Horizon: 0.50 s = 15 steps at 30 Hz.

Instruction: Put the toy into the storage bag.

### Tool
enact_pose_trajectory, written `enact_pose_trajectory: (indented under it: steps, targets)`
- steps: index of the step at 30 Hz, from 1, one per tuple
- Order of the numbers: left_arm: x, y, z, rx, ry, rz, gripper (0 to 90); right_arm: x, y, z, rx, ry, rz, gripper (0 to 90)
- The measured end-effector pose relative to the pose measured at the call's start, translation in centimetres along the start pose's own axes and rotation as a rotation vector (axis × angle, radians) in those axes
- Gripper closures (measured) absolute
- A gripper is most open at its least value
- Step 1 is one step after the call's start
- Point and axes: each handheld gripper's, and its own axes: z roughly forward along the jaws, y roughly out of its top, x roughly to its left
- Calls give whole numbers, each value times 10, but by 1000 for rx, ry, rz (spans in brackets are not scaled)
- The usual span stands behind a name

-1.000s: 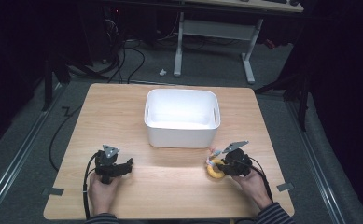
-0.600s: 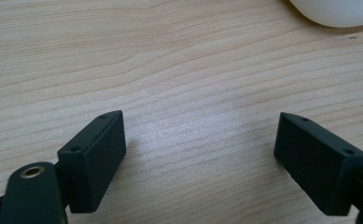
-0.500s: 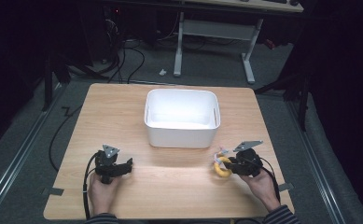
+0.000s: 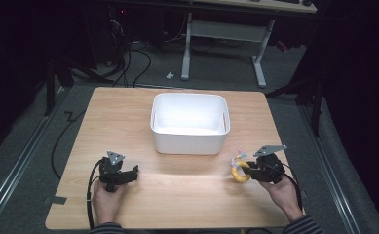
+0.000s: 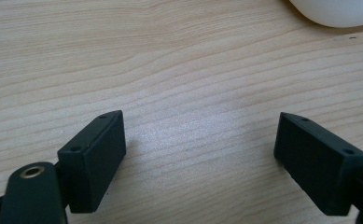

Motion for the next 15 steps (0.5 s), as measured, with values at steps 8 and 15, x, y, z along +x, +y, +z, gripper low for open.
enact_pose_trajectory:
  steps: [8,15]
  targets:
    - [0,0,0,0,0,0,169,-9,2,-11,-12,27,34,684]
    - [0,0,0,0,0,0,169,-12,8,-24,-40,27,33,685]
